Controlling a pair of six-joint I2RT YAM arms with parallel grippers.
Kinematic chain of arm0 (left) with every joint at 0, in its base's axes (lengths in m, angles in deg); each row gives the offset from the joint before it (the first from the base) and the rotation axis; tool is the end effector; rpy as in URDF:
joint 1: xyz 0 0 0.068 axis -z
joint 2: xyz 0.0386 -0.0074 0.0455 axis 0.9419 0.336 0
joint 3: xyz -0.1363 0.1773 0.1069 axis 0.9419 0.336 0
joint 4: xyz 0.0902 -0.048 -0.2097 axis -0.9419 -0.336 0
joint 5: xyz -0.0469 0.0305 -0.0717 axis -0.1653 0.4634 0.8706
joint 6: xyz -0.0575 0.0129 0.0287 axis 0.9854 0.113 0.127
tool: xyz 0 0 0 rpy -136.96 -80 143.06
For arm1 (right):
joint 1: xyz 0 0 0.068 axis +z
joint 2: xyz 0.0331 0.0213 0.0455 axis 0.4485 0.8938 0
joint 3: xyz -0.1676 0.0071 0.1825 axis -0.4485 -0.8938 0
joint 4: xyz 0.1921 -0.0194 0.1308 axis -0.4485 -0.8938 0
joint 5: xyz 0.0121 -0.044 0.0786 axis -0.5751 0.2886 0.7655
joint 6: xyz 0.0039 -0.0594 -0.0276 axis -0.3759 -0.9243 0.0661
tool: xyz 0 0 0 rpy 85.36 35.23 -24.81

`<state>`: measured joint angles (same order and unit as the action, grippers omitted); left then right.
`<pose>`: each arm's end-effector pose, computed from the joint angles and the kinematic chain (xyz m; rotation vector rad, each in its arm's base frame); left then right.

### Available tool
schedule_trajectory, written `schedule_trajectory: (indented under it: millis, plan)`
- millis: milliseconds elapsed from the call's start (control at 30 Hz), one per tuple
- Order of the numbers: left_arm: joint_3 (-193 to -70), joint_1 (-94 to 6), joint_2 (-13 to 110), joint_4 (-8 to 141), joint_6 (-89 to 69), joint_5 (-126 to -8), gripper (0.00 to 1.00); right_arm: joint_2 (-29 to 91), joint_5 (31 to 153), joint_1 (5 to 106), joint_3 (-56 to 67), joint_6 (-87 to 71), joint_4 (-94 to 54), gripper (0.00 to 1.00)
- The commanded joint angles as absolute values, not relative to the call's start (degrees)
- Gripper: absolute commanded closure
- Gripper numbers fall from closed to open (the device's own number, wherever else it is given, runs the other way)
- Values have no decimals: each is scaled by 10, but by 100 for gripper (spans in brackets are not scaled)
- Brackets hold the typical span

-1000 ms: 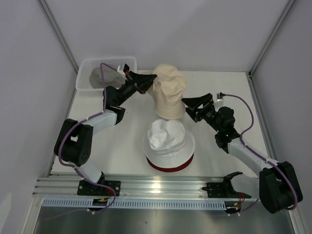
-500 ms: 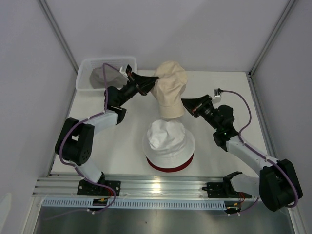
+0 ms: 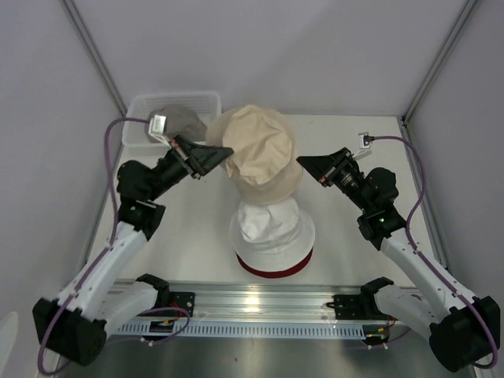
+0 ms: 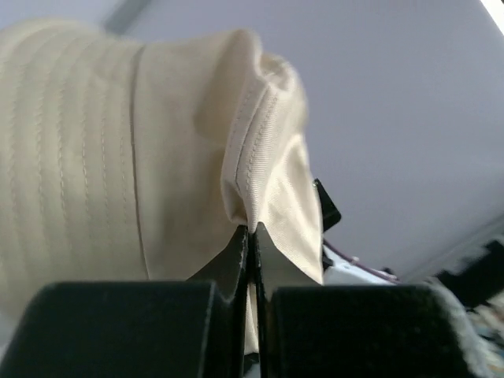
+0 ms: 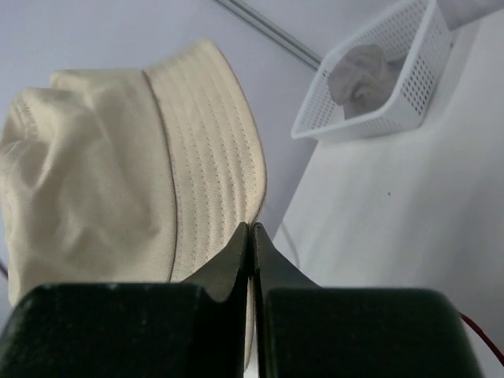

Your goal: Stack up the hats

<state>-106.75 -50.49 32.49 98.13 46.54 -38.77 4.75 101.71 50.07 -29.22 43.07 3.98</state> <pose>0.2035 -0.1061 0.3769 0.0417 1.4660 -1.6685 0.2018 0.1044 0.3372 0.1826 1.5432 1.3669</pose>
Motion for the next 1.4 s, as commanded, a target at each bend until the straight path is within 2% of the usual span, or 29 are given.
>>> schedule_trajectory:
  millis: [0, 200, 467, 733, 1133, 1367]
  plan:
    - [-1077, -501, 236, 717, 239, -492, 99, 52, 1055, 504, -273, 392, -4, 100]
    - [-1056, -500, 196, 633, 224, -508, 99, 53, 1112, 504, -257, 388, -29, 100]
    - [-1007, -464, 165, 623, 247, -488, 99, -42, 1104, 504, -239, 342, -137, 100]
    - [-1018, -415, 166, 606, 241, -496, 99, -68, 1128, 506, -226, 331, -216, 100]
    - [-1055, -409, 142, 550, 211, -514, 99, -66, 1182, 523, -191, 315, -204, 100]
    - [-1090, -411, 138, 515, 173, -529, 99, -68, 1160, 550, -144, 295, -220, 100]
